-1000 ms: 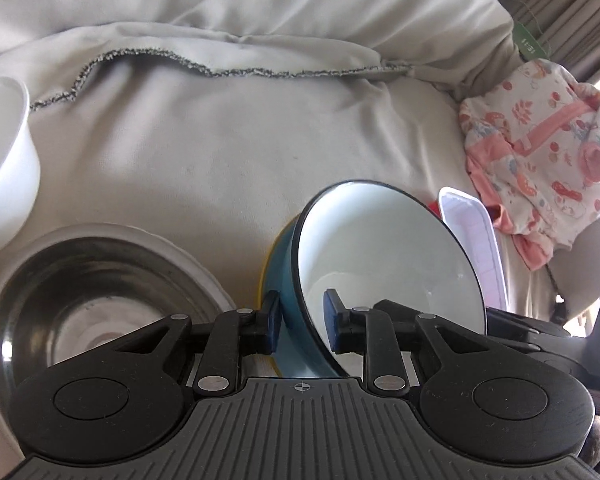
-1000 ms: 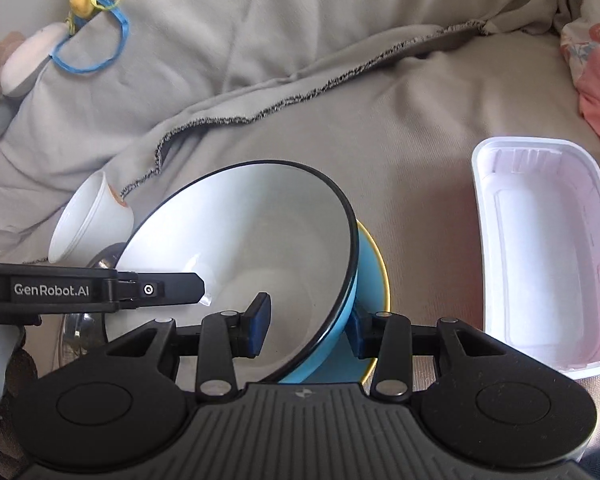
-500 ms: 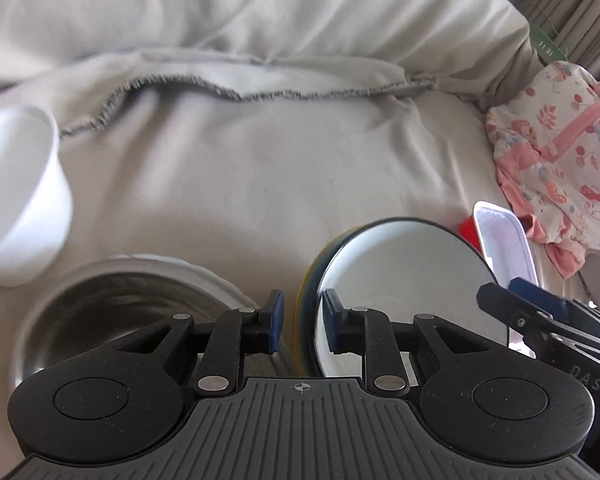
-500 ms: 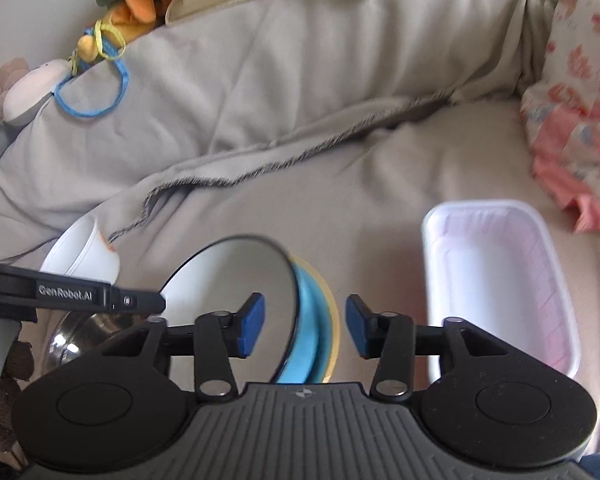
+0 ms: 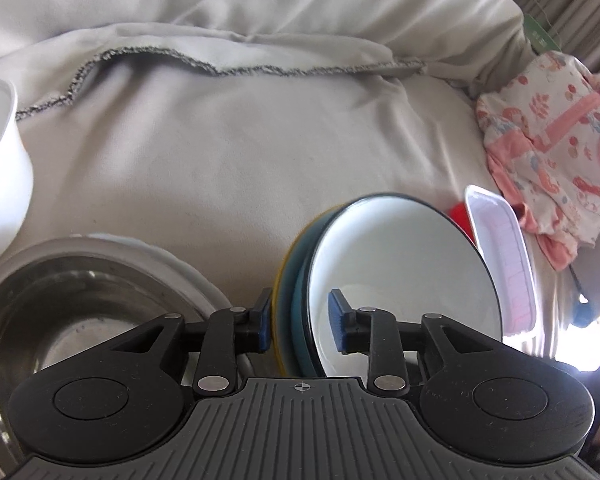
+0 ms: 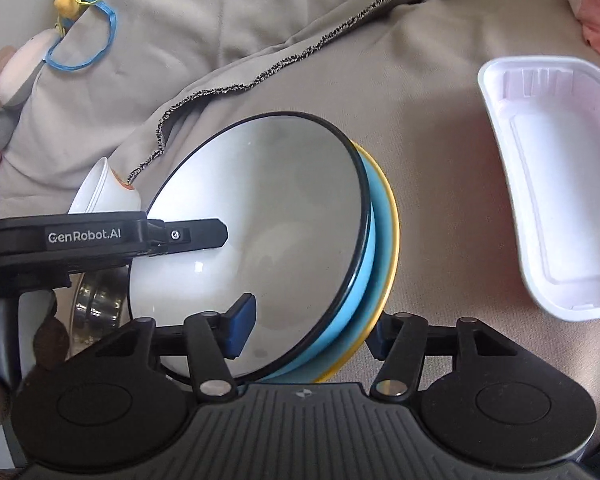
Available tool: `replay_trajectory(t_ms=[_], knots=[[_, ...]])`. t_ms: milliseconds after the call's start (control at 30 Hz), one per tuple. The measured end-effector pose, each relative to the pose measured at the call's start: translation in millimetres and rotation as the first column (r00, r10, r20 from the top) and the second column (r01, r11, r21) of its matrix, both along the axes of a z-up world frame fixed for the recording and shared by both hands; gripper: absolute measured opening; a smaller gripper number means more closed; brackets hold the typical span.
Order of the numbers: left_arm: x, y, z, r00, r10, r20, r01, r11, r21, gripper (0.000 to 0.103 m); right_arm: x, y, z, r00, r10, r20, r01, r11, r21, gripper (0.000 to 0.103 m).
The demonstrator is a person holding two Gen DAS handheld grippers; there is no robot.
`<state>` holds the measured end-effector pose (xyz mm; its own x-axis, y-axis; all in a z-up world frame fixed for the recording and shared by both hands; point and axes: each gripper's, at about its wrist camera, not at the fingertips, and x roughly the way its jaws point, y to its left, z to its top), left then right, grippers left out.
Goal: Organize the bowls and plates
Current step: 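Open the right gripper and move both grippers to the white orange-printed bowl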
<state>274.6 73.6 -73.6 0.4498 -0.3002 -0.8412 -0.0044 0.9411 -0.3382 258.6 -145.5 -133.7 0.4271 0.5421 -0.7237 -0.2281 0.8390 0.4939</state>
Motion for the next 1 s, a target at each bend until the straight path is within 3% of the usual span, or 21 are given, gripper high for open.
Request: replay_trajectory(t_ms=[167, 267, 333, 467, 533, 600, 667, 733, 767, 900, 1000], knots=[[-0.3, -6.2, 0.6, 1.000, -0.021, -0.017, 0.021, 1.000, 0.013, 0.032, 3.2, -9.3, 2.3, 1.000, -0.009, 0.011, 0.009, 1.000, -0.014, 0.055], [-1.1, 8.0, 3.0, 0.999, -0.005, -0.044, 0.004, 0.999, -0.040, 0.027, 1.5, -6.3, 5.5, 1.000, -0.004, 0.029, 0.005, 0.999, -0.044, 0.055], [-6.7, 26.6, 19.0, 1.000, 0.021, -0.013, -0.023, 0.996, -0.092, 0.026, -1.0, -8.7, 15.2, 0.998, -0.013, 0.067, 0.018, 0.997, -0.076, 0.055], [-14.6, 75.3, 77.0, 0.991, 0.101, 0.088, -0.081, 0.975, -0.209, 0.025, -6.6, -12.6, 63.7, 0.971, -0.027, 0.238, 0.074, 0.979, -0.191, 0.055], [-21.3, 103.0, 107.1, 0.968, 0.172, 0.185, -0.134, 0.970, -0.201, 0.026, -4.4, -2.1, 92.1, 0.945, 0.005, 0.328, 0.088, 0.960, -0.266, 0.055], [-32.0, 130.3, 124.6, 0.925, 0.258, 0.280, -0.232, 0.965, -0.122, 0.027, -0.3, 20.3, 117.0, 0.915, 0.081, 0.396, 0.063, 0.939, -0.338, 0.058], [-46.8, 156.2, 123.7, 0.866, 0.369, 0.338, -0.390, 0.921, -0.006, 0.027, 5.7, 53.7, 133.9, 0.889, 0.173, 0.424, 0.017, 0.912, -0.409, 0.067], [-51.1, 186.4, 108.7, 0.821, 0.491, 0.291, -0.535, 0.840, 0.093, 0.027, 15.3, 92.5, 141.3, 0.883, 0.258, 0.391, -0.066, 0.895, -0.441, 0.070], [-51.7, 202.1, 100.5, 0.807, 0.529, 0.262, -0.568, 0.817, 0.099, 0.027, 20.4, 110.6, 142.1, 0.889, 0.280, 0.363, -0.102, 0.893, -0.439, 0.070], [-50.9, 253.6, 65.3, 0.804, 0.581, 0.131, -0.578, 0.814, -0.061, 0.027, 40.1, 187.1, 134.3, 0.903, 0.337, 0.267, -0.224, 0.899, -0.378, 0.078], [-50.0, 269.4, 45.7, 0.772, 0.631, 0.078, -0.631, 0.775, -0.030, 0.027, 51.5, 241.0, 120.7, 0.917, 0.329, 0.227, -0.233, 0.901, -0.366, 0.080]])
